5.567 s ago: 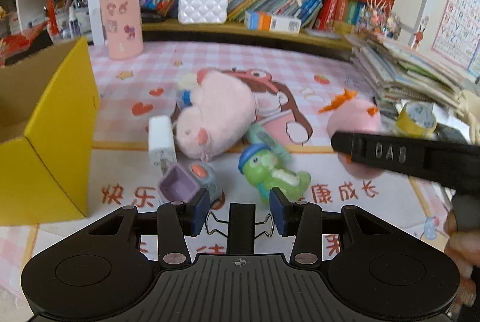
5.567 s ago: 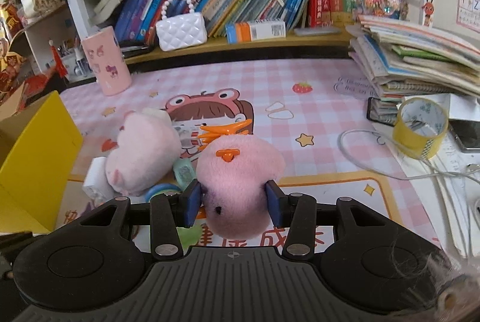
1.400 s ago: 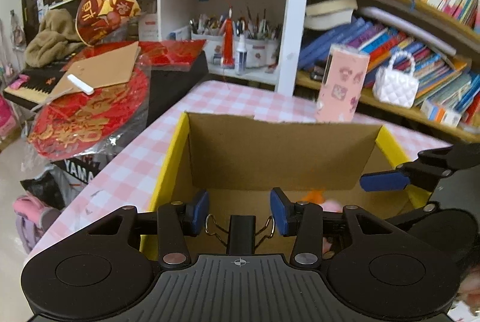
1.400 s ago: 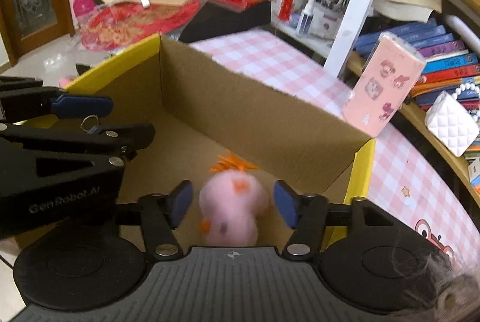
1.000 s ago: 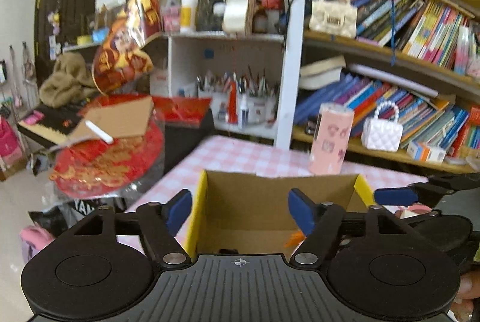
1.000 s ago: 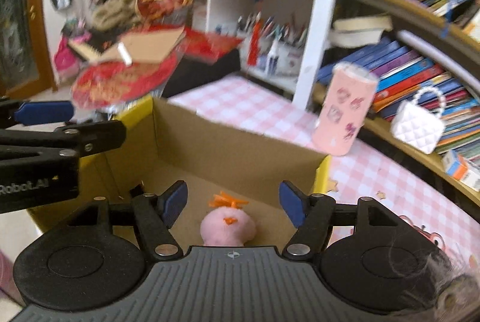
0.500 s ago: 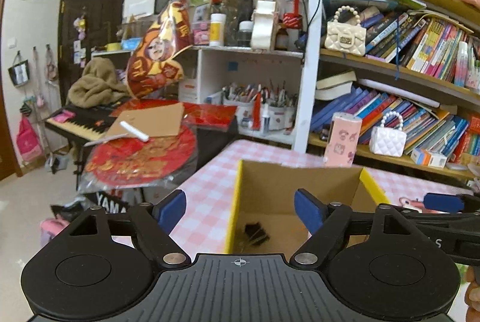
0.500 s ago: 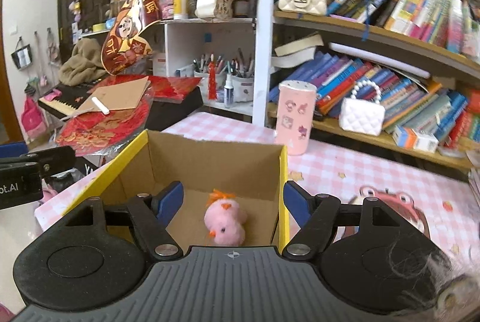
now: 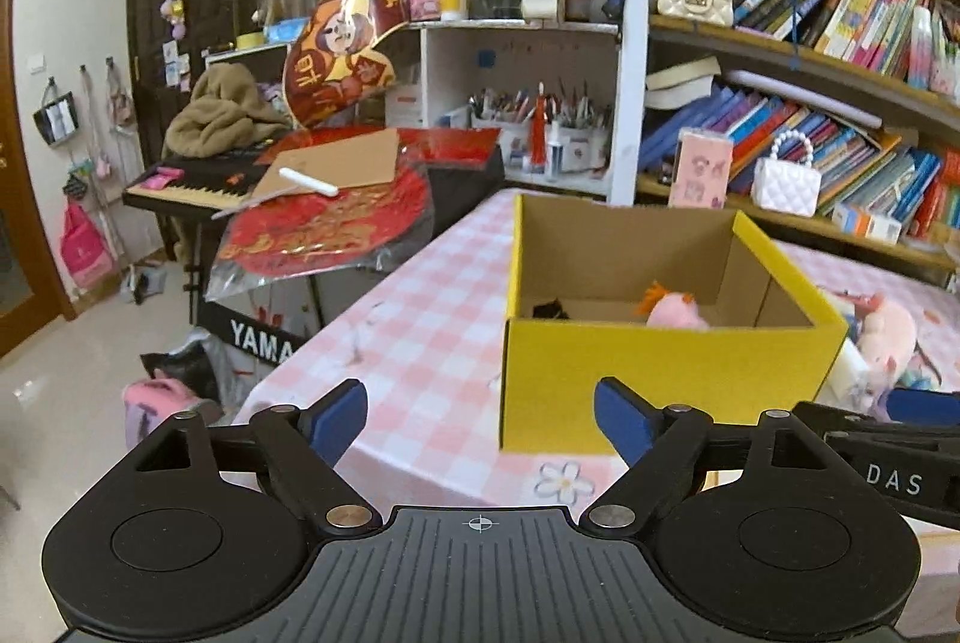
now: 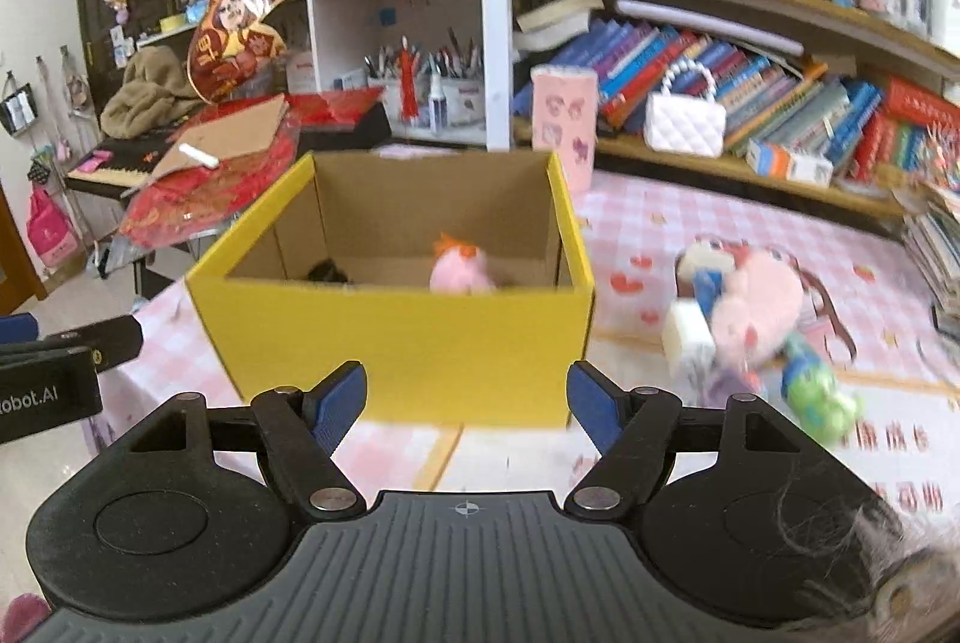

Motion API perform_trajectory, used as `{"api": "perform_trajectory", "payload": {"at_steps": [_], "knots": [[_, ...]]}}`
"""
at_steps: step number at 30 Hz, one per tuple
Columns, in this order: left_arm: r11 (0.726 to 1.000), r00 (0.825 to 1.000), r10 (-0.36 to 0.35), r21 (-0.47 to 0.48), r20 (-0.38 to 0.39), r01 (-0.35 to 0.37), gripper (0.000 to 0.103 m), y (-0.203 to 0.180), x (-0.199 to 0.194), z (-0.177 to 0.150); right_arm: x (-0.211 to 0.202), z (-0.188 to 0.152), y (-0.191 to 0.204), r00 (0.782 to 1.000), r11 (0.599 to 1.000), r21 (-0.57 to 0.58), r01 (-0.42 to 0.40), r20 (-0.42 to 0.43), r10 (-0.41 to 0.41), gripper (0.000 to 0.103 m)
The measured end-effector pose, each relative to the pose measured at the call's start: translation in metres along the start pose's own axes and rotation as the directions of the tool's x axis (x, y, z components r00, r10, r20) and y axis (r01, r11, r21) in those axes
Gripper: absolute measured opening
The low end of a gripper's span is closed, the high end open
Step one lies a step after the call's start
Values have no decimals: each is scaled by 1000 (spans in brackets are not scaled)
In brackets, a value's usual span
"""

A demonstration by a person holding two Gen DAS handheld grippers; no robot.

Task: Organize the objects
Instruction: 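Withdraw both open tools from the box back toward the toys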

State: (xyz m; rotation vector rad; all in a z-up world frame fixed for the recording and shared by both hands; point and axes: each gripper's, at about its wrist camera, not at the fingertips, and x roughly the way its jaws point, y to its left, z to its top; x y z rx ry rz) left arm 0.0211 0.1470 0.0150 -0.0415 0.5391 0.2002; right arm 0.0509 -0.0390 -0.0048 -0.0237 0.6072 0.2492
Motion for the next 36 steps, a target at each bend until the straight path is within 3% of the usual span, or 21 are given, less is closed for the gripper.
{"api": "perform_trajectory", "payload": {"at_steps": [5,20,36], "knots": [[1000,1000,-2,21,-27,3,86,0,-8,-12,-11,-18,0,1000,999,47,25,-20,-24,72],[990,988,-122,54,-96,127,91,-11,-21,-38,-39,-47,-2,994,992,77,105,-45,-101,75],[951,955,-255,137,-148,275,91,-57,-17,-44,-58,-68,-48,963,945,197,263,-113,-245,79]]}}
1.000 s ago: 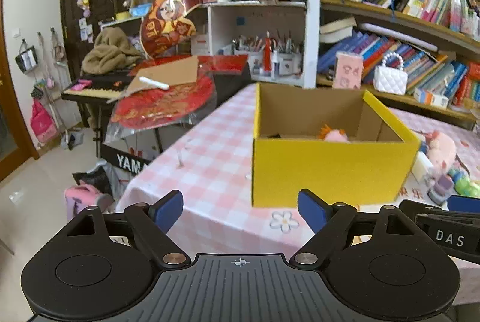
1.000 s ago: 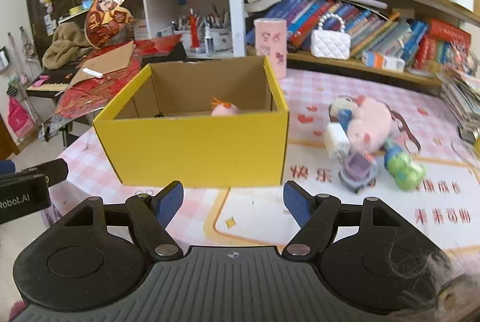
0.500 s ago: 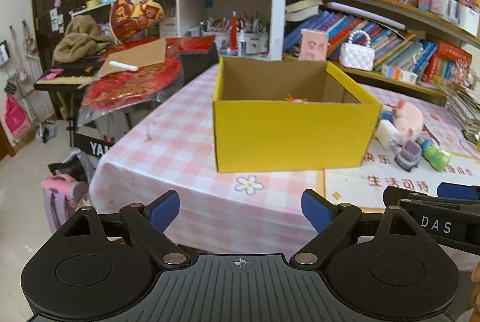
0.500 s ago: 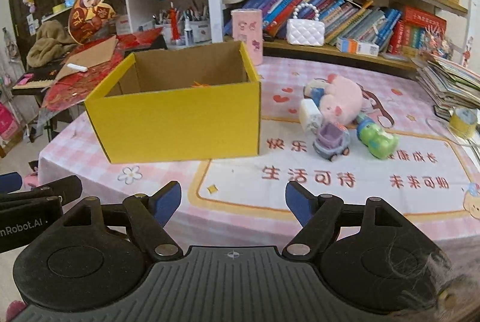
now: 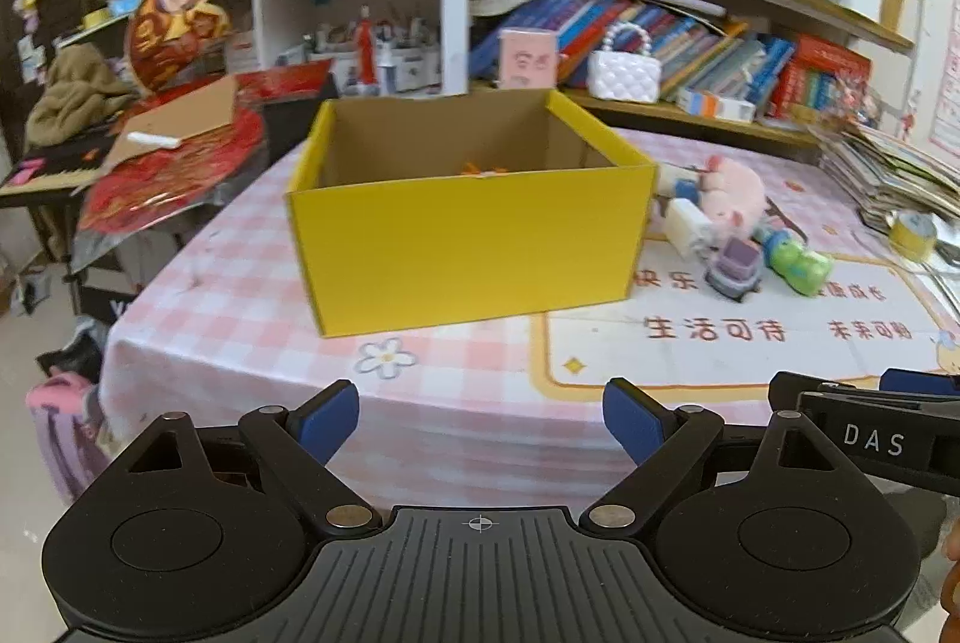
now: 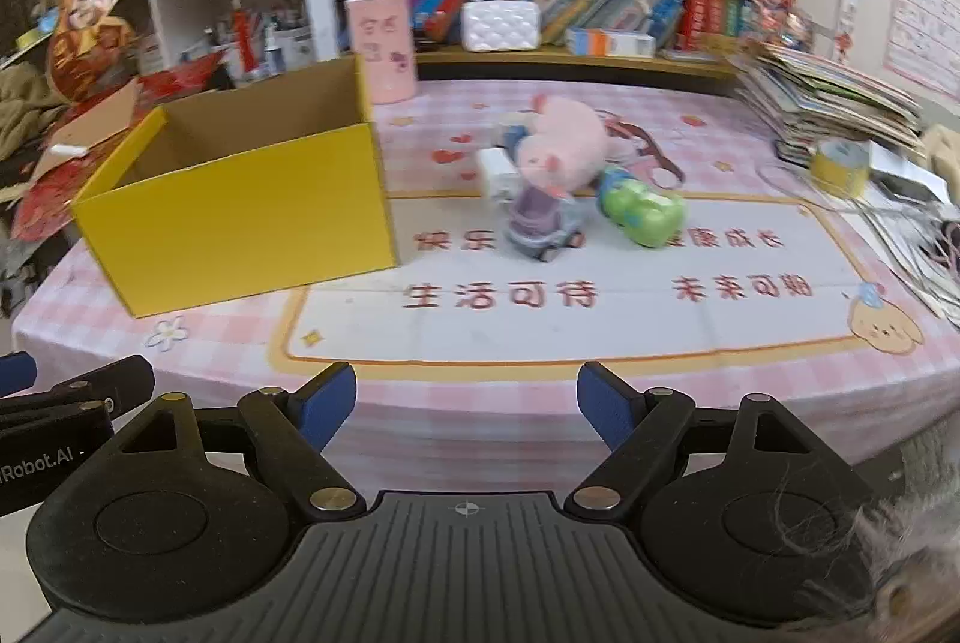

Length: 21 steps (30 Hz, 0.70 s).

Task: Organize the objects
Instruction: 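Withdraw both open tools from the box back toward the toys, then grasp the green frog toy with the right tool while the left tool grasps the purple toy car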

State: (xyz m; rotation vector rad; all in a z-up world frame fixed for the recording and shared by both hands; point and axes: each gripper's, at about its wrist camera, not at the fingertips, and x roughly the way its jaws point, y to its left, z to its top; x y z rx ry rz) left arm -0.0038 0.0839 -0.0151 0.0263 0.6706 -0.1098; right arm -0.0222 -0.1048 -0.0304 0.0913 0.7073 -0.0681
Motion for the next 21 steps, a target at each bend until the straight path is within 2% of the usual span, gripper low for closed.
{"api": "perform_trajectory", "payload": {"at_steps": [11,21], "knots": [[995,998,-68,69,-14,69,91,-44,22,15,9,8,-41,997,996,54,77,-8,-76,80],[993,996,-85,82,-37,88,91,-80,51,33,32,29,-69,996,995,36,89,-29,-88,80]]}}
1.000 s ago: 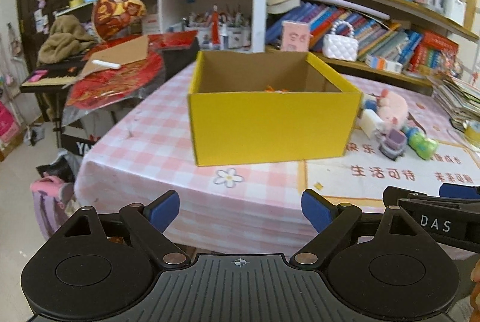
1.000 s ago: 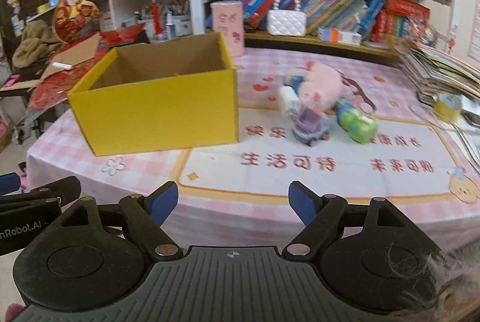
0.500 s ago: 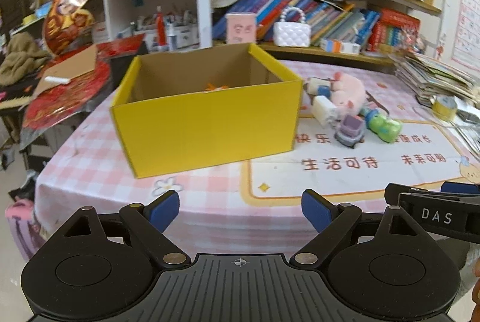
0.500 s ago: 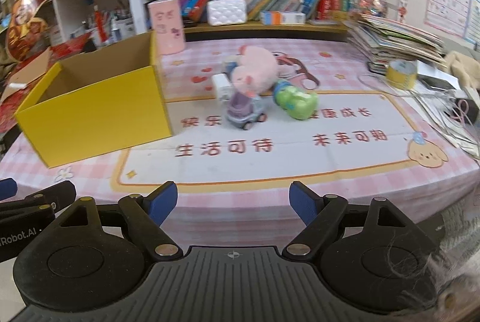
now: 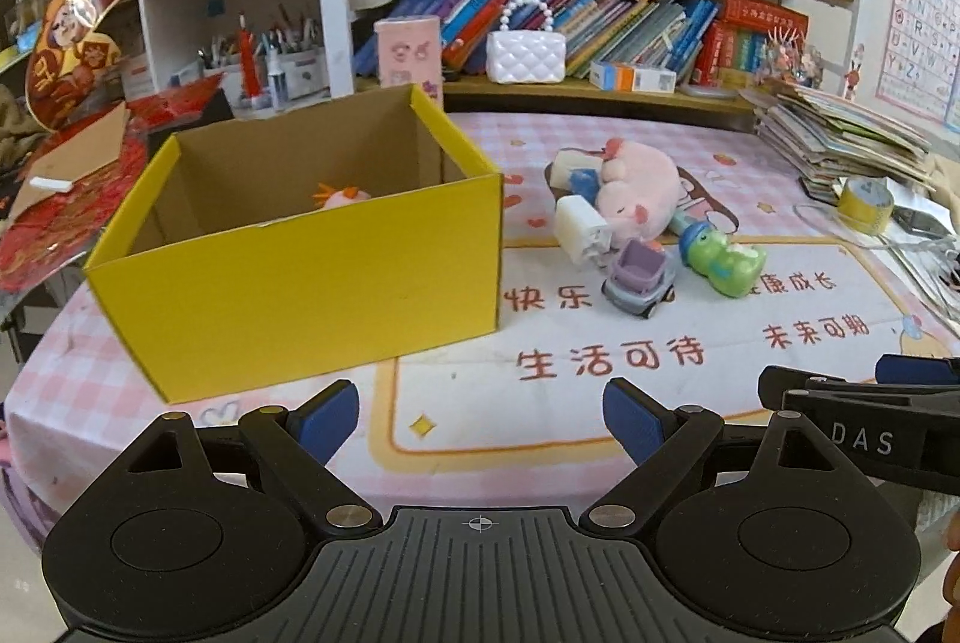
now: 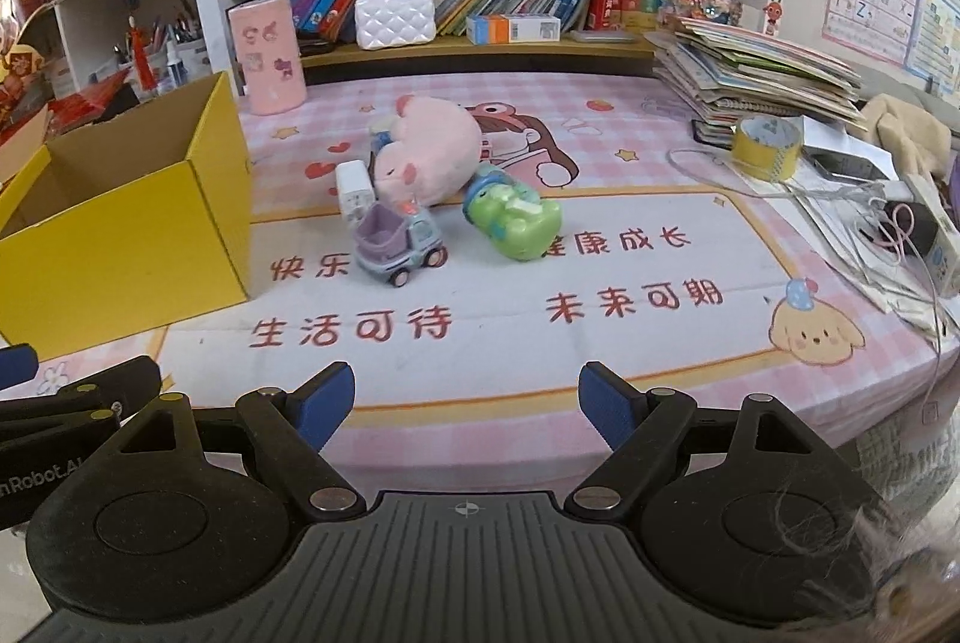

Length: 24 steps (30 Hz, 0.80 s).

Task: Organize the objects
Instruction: 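Grasp the green frog toy with the right tool while the left tool grasps the purple toy car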

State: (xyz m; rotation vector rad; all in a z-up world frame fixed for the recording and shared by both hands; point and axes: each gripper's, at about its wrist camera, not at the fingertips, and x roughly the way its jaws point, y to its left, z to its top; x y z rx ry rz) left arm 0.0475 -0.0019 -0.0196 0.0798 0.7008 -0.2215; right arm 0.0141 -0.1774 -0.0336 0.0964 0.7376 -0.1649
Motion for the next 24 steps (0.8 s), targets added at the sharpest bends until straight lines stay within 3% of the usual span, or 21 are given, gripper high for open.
{"api": "perform_trajectory", "payload": {"at_steps": [14,24], "knots": [[1000,999,-5,-27,-52,3,91,-44,51,30,50,36,-39,998,999,-49,-22,-65,18,82],[996,997,62,-62,-49,-65,90,-65,69,49,79,66,-64,993,992,-67,-107,-55,104,82]]}}
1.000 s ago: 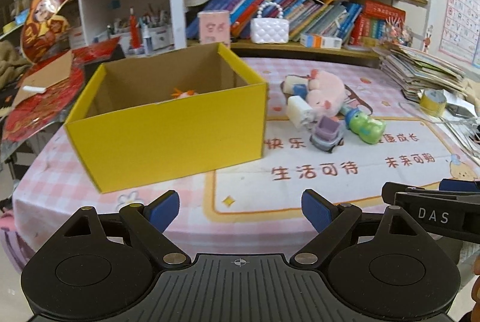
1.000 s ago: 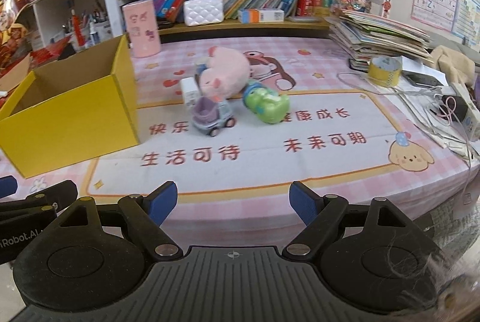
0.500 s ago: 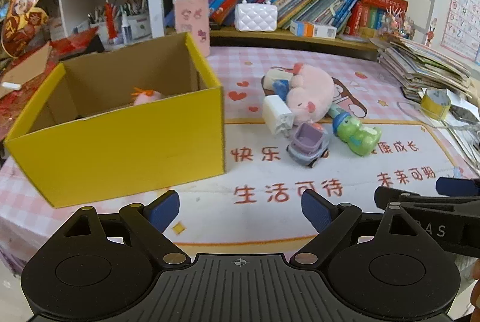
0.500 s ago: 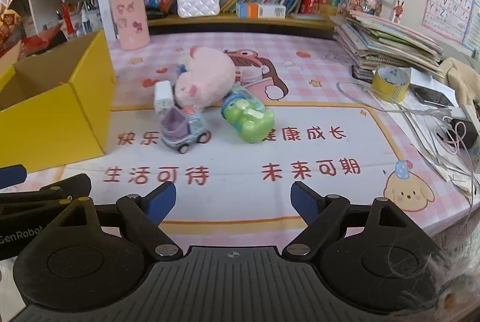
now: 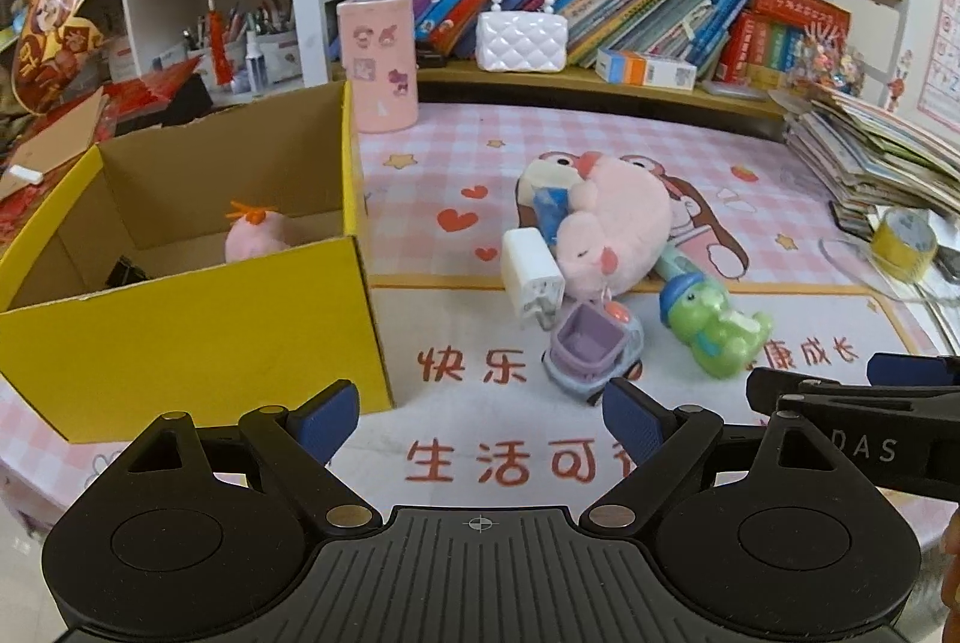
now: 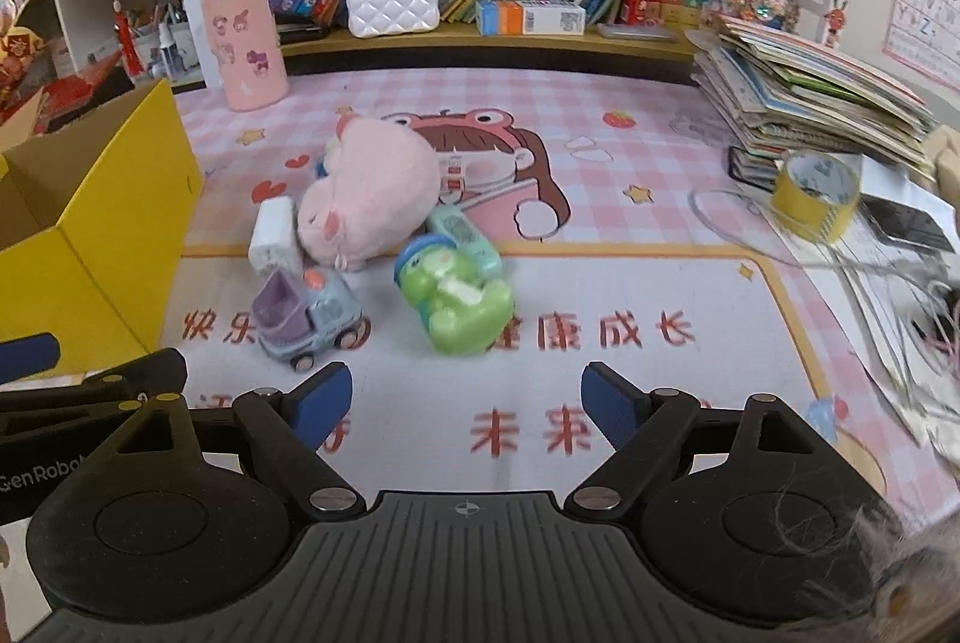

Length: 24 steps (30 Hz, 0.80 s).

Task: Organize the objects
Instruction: 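Grasp the green frog toy with the right tool while the left tool grasps the purple toy car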

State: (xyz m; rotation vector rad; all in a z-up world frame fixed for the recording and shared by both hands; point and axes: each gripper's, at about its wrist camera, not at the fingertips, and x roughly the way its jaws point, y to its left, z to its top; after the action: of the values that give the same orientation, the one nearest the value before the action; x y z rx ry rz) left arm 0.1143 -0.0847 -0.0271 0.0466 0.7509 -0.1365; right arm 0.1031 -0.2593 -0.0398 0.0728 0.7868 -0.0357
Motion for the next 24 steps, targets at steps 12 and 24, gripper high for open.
{"api": "perform_trajectory", "payload": {"at_steps": [12,24], "knots": [[996,997,76,-45,-13,-76,89,-20,15,10,40,22,-18,991,990,-66,-125,-46,122,75],[989,993,112,-95,-39,-115,89,-27,27,15,101,38,-18,965,946,-224,-236,-165,202,48]]}}
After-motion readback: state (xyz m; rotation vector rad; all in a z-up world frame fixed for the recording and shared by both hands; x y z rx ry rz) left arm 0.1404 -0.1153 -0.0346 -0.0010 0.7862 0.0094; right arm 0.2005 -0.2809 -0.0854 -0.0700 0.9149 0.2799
